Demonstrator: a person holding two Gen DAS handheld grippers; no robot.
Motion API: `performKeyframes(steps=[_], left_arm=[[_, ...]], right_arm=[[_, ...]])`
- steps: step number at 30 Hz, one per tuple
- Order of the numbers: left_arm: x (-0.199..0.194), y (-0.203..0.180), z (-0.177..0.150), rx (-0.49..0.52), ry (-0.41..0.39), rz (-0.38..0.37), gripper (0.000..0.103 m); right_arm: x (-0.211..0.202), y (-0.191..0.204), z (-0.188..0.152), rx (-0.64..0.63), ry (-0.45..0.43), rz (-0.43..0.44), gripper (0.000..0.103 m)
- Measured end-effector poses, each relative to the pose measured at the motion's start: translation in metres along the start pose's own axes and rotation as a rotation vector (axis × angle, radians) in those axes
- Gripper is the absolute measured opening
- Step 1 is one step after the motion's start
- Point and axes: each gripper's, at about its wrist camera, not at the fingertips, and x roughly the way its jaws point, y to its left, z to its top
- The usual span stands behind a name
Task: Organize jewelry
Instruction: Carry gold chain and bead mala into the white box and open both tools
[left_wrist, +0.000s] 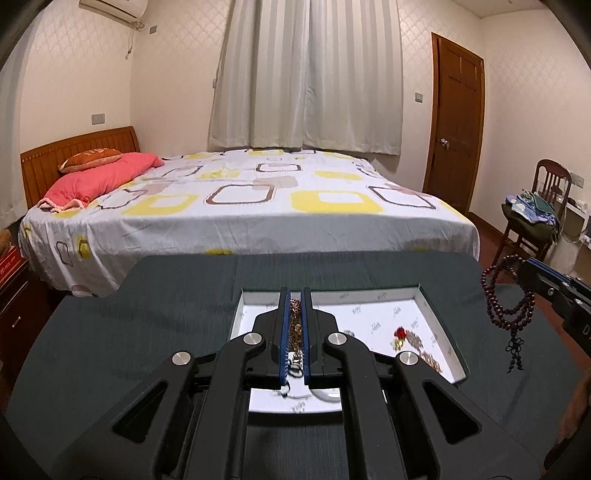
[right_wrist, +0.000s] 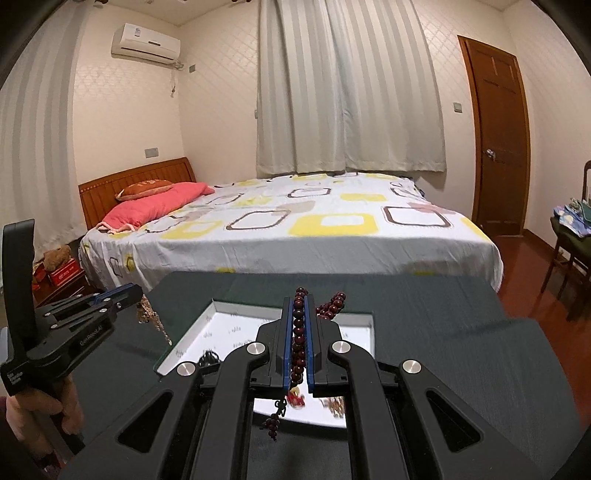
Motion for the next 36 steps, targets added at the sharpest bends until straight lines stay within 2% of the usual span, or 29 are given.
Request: performKeyframes(steps=[18,36], left_arm=[[0.052,0.010,0.024,0.001,0.009,0.014,0.006],[0.114,0.018,0.009,-0.003,0.090,0.023,0.006]], right_arm=[[0.077,0.017,0.014,-0.028,0.054,0.013,0.006],[0.139,-0.002,-0.013,0.016,0.163,0.005,0.006]])
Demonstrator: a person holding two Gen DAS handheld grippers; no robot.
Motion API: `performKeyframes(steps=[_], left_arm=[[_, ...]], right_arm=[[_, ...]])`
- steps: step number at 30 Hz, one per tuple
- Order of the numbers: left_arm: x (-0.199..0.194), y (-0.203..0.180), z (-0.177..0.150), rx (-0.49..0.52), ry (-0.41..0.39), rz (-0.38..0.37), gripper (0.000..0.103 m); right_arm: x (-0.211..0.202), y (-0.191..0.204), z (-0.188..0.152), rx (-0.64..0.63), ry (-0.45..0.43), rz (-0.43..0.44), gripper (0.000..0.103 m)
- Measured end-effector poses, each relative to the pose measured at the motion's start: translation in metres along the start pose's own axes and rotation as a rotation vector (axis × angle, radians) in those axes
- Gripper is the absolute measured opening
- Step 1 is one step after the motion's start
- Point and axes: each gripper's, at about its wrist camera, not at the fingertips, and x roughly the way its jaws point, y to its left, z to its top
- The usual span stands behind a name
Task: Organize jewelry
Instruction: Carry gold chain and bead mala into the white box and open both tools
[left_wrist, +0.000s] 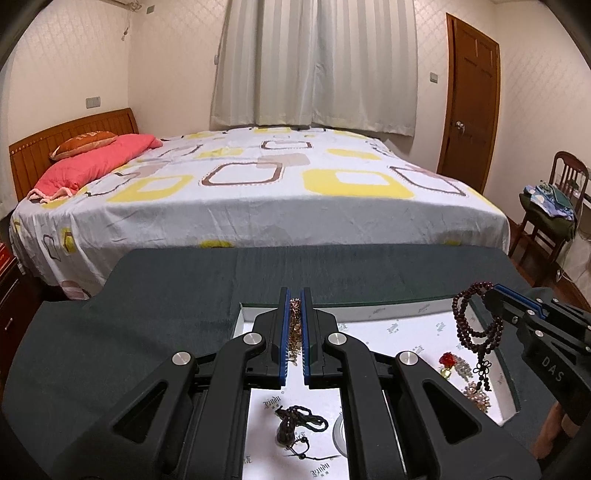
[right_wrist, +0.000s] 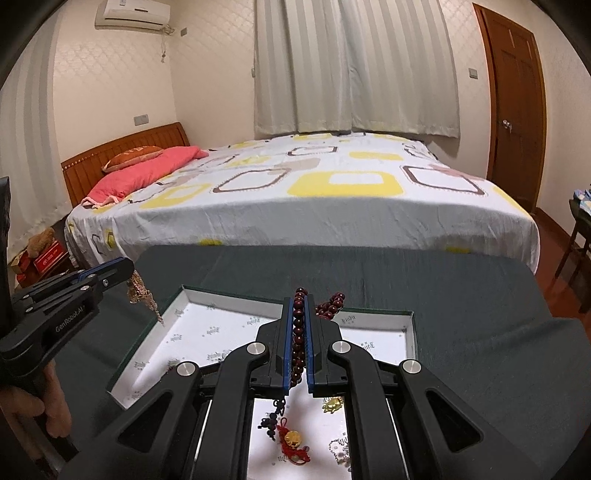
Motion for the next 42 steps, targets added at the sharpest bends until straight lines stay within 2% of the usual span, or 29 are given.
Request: performKeyframes(steps=[7,9,15,20,42], left_arm=[[0.040,-0.003,-0.011,-0.010,0.087,-0.004,0.006],[0.049,-0.002,-0.013,-0.010,0.099,0.002,0.001],[0.068,-0.004,-0.015,0.015,0.120,0.015,0.001],[0.077,-0.003,-0.020,0.013,0.142,0.010,0.001],[0.092,-0.003,-0.029,0.014,0.184,0.017,0.001]], right_arm=[[0.032,0.001,-0.008,-0.003,0.063,0.002,0.006],[0.041,0.000,-0.011,-0.001,0.081,0.000,0.006],[0.062,0.000,-0.016,0.005,0.126,0.000,0.006],[0.076,0.000,-0.023,0.013,0.174,0.009,0.006],[0.099,-0.001,-0.022,0.011,0.245,-0.006,0.007]])
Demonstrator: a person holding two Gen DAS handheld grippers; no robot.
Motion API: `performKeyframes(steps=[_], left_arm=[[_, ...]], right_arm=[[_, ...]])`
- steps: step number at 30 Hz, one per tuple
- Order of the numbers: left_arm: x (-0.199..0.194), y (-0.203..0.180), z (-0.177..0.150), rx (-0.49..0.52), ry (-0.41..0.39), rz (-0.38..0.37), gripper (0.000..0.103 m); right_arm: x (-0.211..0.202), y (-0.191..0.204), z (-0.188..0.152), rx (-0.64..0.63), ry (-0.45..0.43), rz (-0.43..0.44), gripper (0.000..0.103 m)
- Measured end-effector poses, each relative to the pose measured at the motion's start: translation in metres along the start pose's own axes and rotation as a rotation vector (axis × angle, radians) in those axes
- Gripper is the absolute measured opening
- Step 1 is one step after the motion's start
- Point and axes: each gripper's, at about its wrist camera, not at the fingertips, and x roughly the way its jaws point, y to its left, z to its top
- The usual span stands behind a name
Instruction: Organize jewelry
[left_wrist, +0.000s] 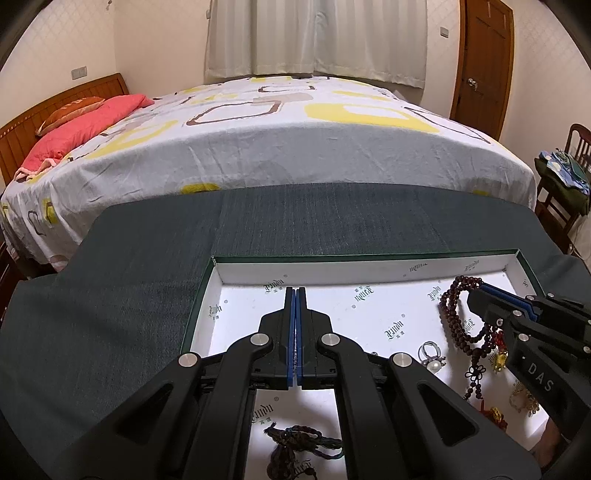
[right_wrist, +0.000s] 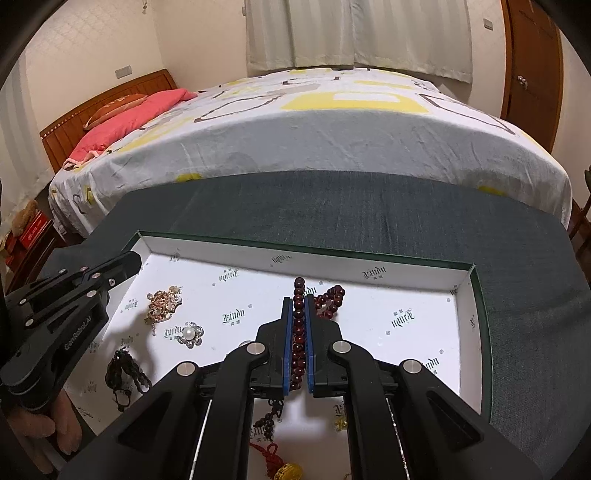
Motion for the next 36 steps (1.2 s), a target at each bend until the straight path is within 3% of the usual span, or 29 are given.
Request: performKeyframes(steps=[2,5,6,11,13,15,16,19,21,26,36], left_arm=[[0.000,0.000,-0.001,0.000,0.002,0.000,0.001],[0.001,0.000,-0.001,-0.004,0.009,-0.001,0.001],[0.002,0.000,-0.002,-0.004,0.012,-0.002,0.001],[0.002,-0.001,-0.002,-0.001,0.014,0.004,0.005],[0.002,-0.001,-0.002,-0.001,0.015,0.008,0.018],[0.000,-0.001,-0.002,-0.007,0.006,0.015,0.048],[-0.003,0.000,-0.002,-0.015,-0.010,0.019,0.051],[-0.005,-0.001,-0.001,-0.003,-0.014,0.026,0.053],[-0.006,-0.003,-0.002,0.007,-0.016,0.036,0.064],[-0.012,-0.003,-0.004,0.011,-0.036,0.028,0.077],[-0.045,-0.011,-0.015,0.055,-0.092,0.052,0.089]], right_arm=[[0.000,-0.002,0.001,0.005,0.000,-0.004,0.012],[-0.003,-0.002,0.001,0.016,-0.015,-0.008,0.047],[-0.004,-0.003,0.001,0.015,-0.026,-0.012,0.052],[-0.005,-0.003,0.000,0.015,-0.028,-0.015,0.053],[-0.003,-0.003,-0.001,0.013,-0.028,-0.014,0.054],[-0.004,-0.003,-0.001,0.015,-0.034,-0.015,0.059],[-0.005,-0.003,-0.001,0.014,-0.040,-0.018,0.060],[-0.007,-0.004,-0.002,0.014,-0.042,-0.018,0.061],[-0.009,-0.005,-0.003,0.014,-0.045,-0.020,0.065],[-0.019,-0.008,-0.006,0.013,-0.072,-0.035,0.074],[-0.053,-0.018,-0.025,0.023,-0.140,-0.105,0.080]])
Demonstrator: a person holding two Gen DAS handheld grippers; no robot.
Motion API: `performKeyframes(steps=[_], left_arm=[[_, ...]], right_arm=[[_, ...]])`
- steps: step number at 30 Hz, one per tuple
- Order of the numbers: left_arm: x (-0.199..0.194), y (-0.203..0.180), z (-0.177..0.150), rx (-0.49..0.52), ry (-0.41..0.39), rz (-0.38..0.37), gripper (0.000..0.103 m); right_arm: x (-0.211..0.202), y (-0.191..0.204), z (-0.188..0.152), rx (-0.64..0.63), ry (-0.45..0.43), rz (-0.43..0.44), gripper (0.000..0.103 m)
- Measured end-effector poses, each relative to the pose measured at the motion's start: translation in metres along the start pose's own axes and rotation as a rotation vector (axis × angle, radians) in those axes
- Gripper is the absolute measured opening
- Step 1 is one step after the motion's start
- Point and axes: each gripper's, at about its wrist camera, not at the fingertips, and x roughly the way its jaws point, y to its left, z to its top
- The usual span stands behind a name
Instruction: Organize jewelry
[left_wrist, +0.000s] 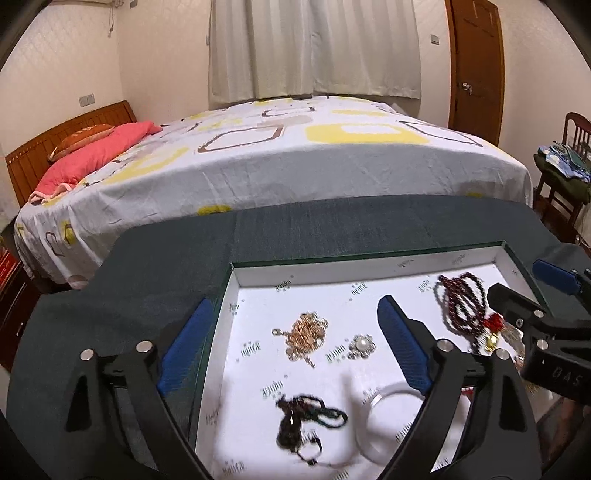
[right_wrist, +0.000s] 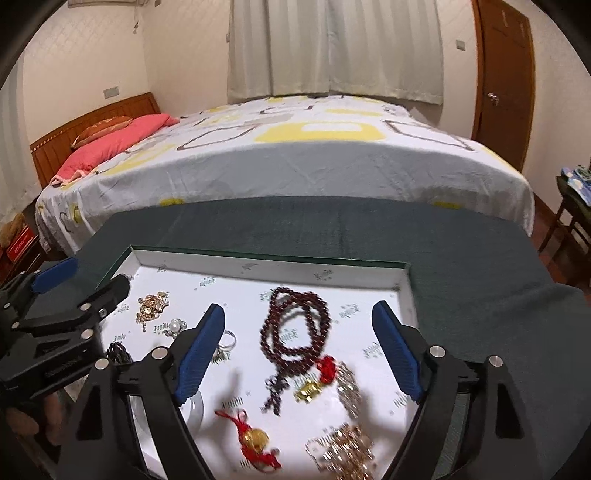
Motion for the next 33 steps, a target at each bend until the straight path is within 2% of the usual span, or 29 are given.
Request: performKeyframes(steps=[9,15,23,27,33], left_arm=[[-0.044,-0.009,-0.018,0.005,-0.016,0.032,0.090],[-0.079,-0.008,-0.020,-0.026,-0.030,0.015,0.091],[-0.153,-0.011,-0.024,-0.045,-0.089,-0.002,0.093],[-0.188,-0.011,-0.029,-0.055,-0.122,0.005,0.096],[-0.234,-0.007,-0.048,-0.065,-0.125,0.042,0.098]], right_arm=[[-0.042,-0.012,-0.019,0.025,-0.035,-0.034,0.080],[-0.082,-0.015,-0.021,0.048,-0.067,-0.019,0.080],[-0.149,-0.010,-0.027,0.035,-0.128,0.010,0.081],[-0.187,-0.007,-0.033,0.018,-0.166,0.019,0.083],[-0.235,-0.005,-0.047,-0.009,-0.204,0.029,0.084]])
